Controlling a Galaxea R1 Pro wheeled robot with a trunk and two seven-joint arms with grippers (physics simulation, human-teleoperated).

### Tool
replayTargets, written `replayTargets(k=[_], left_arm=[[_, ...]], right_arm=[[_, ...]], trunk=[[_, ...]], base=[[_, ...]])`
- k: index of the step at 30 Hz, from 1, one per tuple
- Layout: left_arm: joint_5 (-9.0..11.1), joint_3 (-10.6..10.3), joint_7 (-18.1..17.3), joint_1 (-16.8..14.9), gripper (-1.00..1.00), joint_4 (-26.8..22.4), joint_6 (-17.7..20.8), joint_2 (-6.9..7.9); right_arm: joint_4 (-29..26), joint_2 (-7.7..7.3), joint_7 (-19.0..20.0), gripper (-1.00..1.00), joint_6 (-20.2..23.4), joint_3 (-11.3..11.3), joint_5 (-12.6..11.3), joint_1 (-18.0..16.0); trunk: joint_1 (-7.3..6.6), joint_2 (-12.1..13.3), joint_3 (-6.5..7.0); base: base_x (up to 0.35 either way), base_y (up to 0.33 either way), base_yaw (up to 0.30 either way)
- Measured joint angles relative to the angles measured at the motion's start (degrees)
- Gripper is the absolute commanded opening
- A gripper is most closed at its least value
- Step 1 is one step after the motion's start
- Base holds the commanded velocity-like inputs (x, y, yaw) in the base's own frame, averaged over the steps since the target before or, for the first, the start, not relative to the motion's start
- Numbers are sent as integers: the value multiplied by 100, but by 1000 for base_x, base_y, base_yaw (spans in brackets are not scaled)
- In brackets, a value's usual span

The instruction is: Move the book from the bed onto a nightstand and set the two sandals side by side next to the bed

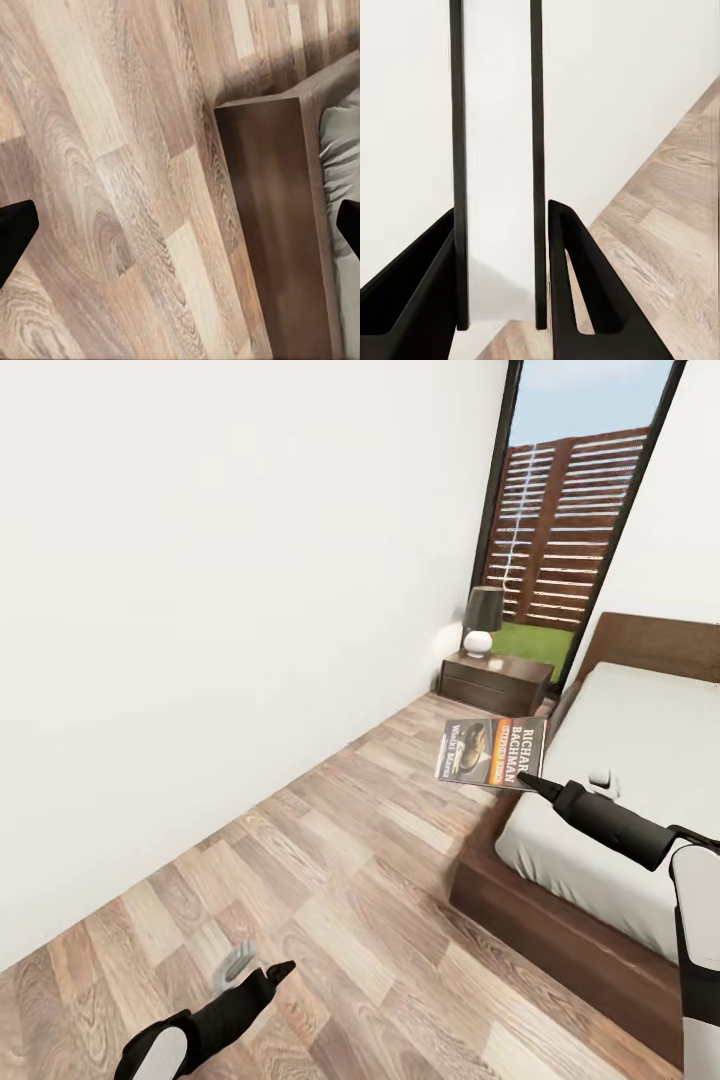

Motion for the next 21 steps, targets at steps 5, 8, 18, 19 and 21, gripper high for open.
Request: replayTargets(k=[5, 8, 18, 19, 21], left_arm=[[-1, -1, 1, -2, 100, 27, 0, -1], [-2, -1, 2, -3, 100, 35, 0, -1], [-4, -2, 2, -6, 100, 51, 0, -3], [-4, -2, 2, -6, 100, 54, 0, -2], [-4, -2, 2, -7, 100, 65, 0, -5]], right_arm=[[0, -4, 0, -100, -1, 2, 9, -3], [0, -5, 0, -100, -1, 1, 8, -5], [0, -8, 0, -100, -2, -5, 11, -7], [0, -8, 0, -100, -1, -5, 11, -7], [0, -8, 0, -100, -2, -5, 11, -7]], trunk=[[0, 0, 0], [0, 0, 0], [0, 0, 0], [0, 0, 0], [0, 0, 0]], base=[[243, 255, -259], [244, 255, -262], [244, 254, -263], [244, 254, -264], [244, 255, -264]])
